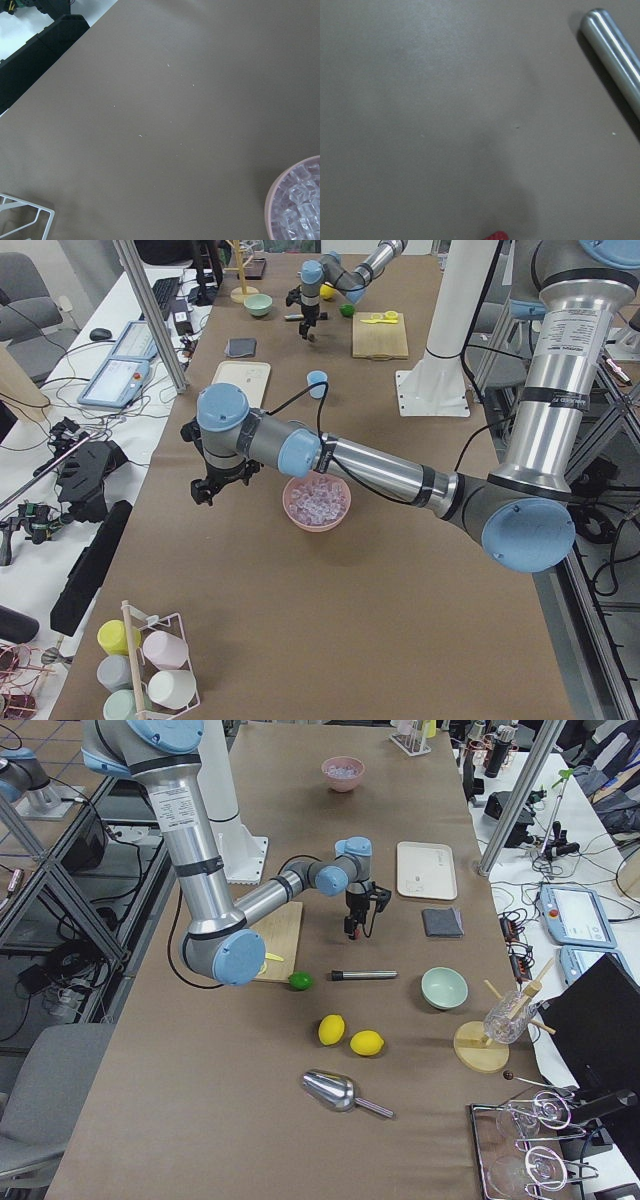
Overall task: Mash ice and strawberries in cup
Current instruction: 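Lower the right gripper onto the red strawberry and grasp it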
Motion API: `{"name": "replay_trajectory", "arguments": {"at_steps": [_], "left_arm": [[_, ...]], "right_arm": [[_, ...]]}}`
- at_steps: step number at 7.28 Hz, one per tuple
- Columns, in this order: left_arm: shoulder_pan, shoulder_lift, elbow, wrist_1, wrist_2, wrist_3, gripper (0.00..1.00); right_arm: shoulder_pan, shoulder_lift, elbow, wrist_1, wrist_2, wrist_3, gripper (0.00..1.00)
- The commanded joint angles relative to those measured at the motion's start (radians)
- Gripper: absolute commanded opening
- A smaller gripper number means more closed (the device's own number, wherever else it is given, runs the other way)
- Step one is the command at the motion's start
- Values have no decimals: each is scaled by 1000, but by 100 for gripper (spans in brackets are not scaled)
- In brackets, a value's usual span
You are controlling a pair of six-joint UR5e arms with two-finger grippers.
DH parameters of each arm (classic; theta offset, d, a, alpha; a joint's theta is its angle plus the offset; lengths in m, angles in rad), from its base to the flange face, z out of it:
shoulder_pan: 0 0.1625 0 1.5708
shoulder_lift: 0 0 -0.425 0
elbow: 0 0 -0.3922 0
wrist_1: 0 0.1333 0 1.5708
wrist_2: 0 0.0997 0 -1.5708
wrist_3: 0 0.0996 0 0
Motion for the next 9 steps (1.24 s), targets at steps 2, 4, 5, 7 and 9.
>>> {"name": "replay_trajectory", "arguments": {"at_steps": [2, 4, 5, 7, 9], "left_arm": [[1, -3, -31, -1, 2, 0, 97], [2, -3, -29, -1, 2, 0, 97], [4, -3, -29, -1, 2, 0, 97], [4, 5, -27, -2, 2, 0, 97], [2, 7, -27, -2, 2, 2, 97]], "right_arm": [[-26, -2, -2, 4, -5, 96, 82], [-33, -3, -2, 4, -5, 98, 82], [-33, -2, -2, 4, -5, 101, 66], [-33, -2, -4, 4, -5, 101, 8], [-5, 4, 10, 4, -3, 94, 0]]}}
